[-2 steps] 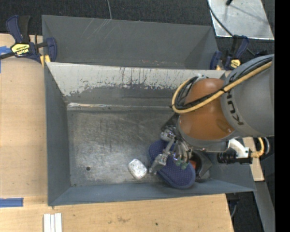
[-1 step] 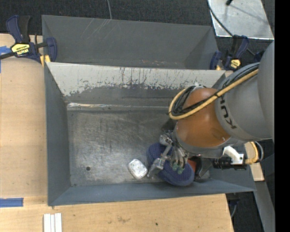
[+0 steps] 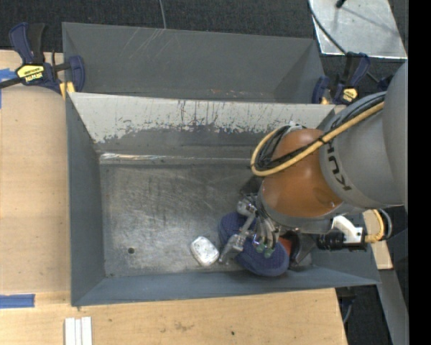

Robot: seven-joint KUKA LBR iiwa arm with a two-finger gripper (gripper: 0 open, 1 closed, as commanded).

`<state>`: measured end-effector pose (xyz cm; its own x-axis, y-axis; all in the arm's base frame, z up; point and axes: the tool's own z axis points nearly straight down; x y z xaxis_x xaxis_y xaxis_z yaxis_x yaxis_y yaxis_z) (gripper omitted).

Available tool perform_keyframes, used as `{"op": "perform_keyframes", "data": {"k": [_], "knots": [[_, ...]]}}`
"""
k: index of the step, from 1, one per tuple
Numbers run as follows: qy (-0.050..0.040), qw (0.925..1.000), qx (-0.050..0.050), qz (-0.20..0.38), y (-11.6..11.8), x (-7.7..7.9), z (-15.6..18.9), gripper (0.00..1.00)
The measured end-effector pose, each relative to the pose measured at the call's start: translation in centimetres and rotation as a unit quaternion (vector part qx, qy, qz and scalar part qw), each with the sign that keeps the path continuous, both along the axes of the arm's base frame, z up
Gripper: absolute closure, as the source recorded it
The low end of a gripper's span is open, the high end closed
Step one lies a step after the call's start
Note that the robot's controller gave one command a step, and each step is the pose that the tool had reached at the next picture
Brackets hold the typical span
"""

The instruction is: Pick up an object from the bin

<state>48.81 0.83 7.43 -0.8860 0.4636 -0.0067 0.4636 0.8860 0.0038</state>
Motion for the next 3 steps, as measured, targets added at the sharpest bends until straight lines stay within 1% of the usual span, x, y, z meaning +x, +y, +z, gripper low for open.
{"op": "perform_keyframes", "data": {"k": [1,2,3], "knots": [[-0.0048,1.0,-0.001,-0.001,-0.1,0.3,0.2,1.0],[-0.0008,1.0,0.0,0.0,-0.2,0.5,8.3,1.0],[0.0,1.0,0.0,0.001,-0.2,0.7,12.7,1.0]]}}
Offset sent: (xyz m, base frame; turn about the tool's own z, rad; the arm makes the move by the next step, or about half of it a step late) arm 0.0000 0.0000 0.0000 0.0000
